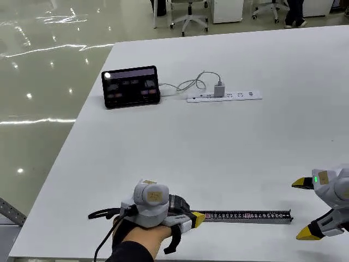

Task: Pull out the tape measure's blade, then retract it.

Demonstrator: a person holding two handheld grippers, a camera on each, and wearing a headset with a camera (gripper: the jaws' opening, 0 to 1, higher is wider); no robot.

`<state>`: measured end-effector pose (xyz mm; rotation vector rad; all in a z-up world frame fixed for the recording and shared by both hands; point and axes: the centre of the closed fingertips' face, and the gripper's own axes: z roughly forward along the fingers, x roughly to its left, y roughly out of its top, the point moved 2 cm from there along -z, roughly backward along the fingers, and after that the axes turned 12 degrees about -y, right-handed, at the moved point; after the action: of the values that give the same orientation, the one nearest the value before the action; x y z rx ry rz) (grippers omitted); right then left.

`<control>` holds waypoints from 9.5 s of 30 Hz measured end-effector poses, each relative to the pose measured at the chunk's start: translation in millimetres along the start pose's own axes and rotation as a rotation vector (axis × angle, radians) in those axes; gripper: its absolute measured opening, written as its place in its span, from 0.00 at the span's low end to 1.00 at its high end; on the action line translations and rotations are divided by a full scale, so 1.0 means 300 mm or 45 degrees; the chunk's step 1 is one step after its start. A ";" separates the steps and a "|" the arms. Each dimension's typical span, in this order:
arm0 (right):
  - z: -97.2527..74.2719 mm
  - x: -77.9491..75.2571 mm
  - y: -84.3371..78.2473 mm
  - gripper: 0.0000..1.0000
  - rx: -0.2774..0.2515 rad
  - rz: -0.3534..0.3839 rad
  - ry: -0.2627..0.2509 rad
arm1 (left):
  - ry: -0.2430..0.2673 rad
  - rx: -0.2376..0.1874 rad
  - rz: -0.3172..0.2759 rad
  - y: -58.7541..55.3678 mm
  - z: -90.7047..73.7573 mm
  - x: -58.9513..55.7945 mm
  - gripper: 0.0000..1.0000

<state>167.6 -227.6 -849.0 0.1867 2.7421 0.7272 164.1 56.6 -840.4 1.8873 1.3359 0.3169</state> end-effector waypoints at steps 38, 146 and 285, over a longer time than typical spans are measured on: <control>0.097 0.015 -0.068 0.12 0.099 -0.116 0.154 | -0.071 0.002 -0.037 -0.007 0.020 -0.035 0.86; 0.148 0.028 -0.004 0.11 0.213 -0.006 0.082 | 0.065 0.036 -0.090 -0.015 0.020 0.037 0.54; 0.224 0.056 0.128 0.11 0.138 -0.010 0.093 | 0.064 0.021 -0.087 -0.014 0.021 0.037 0.54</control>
<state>174.7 -159.9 -889.4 0.1758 2.8521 0.5950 169.5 64.1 -849.9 1.8536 1.4373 0.3210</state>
